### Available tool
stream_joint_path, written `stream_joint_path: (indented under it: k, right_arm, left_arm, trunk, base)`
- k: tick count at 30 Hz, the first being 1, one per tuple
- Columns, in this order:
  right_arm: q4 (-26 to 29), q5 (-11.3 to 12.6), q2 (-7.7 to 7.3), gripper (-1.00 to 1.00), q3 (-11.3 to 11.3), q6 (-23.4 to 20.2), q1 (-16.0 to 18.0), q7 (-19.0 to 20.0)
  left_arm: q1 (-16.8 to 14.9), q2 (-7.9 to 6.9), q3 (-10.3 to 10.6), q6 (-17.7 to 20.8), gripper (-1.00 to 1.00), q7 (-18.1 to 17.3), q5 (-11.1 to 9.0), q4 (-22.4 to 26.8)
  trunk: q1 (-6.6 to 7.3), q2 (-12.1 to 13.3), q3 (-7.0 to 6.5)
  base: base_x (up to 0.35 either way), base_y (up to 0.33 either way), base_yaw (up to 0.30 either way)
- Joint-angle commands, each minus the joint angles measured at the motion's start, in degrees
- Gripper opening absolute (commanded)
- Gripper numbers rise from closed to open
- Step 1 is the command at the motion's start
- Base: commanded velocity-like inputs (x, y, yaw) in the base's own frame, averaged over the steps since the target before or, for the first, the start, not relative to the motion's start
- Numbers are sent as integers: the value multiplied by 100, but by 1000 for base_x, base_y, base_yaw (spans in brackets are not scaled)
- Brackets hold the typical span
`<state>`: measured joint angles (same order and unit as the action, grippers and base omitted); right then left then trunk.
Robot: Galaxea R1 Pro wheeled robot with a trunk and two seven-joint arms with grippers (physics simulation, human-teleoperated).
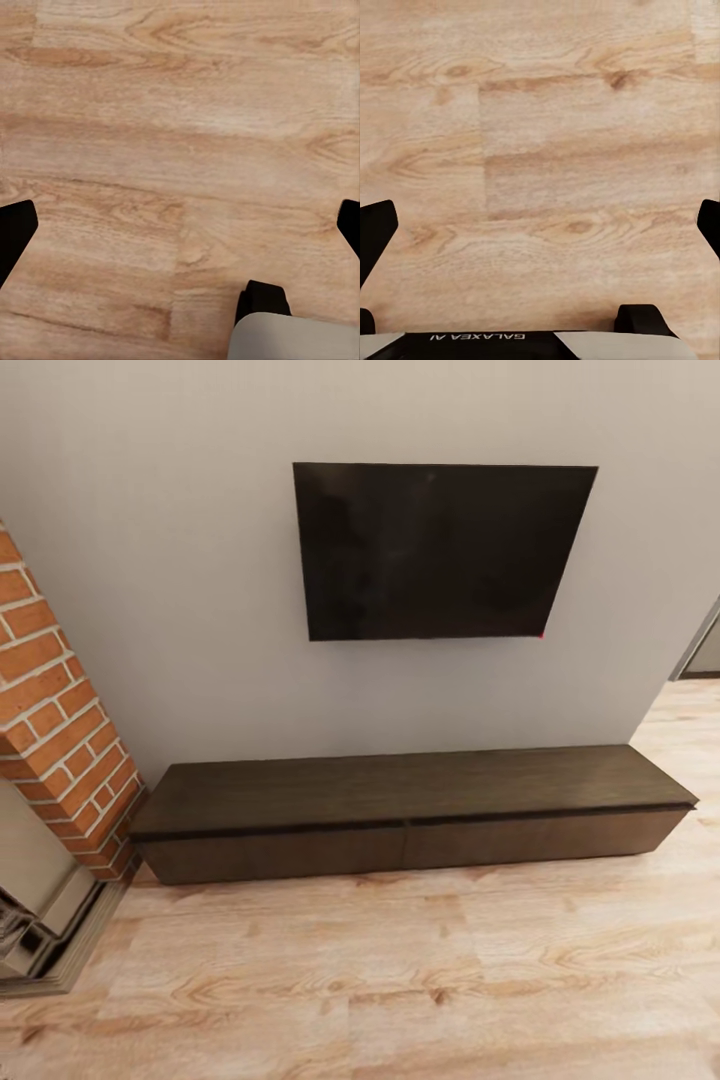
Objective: Place each of the two pumpkins and all three candles from the living room inside a cabinet in the living room (use any cabinet), then make sure every cabinet is closed, and position the cauldron so it is next to a table in the living room.
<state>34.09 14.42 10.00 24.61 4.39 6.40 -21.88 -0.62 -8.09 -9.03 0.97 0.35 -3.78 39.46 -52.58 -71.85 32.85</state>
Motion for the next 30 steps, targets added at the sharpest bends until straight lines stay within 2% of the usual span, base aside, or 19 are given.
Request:
stream_joint_path:
  k: [1,21,30]
  right_arm:
    - [0,0,0,100,0,0,0,0]
    - [0,0,0,100,0,0,1,2]
    - [-3,3,0,100,17,-6,-7,26]
  left_arm:
    - [0,0,-1,0,100,0,0,0]
    - [0,0,-2,0,100,0,0,0]
    - [0,0,-2,-8,100,0,1,0]
  trunk:
    - [0,0,-9]
    - [0,0,-191]
    - [0,0,-208]
  base:
    - [0,0,98]
    - [78,2,100]
    - [119,43,34]
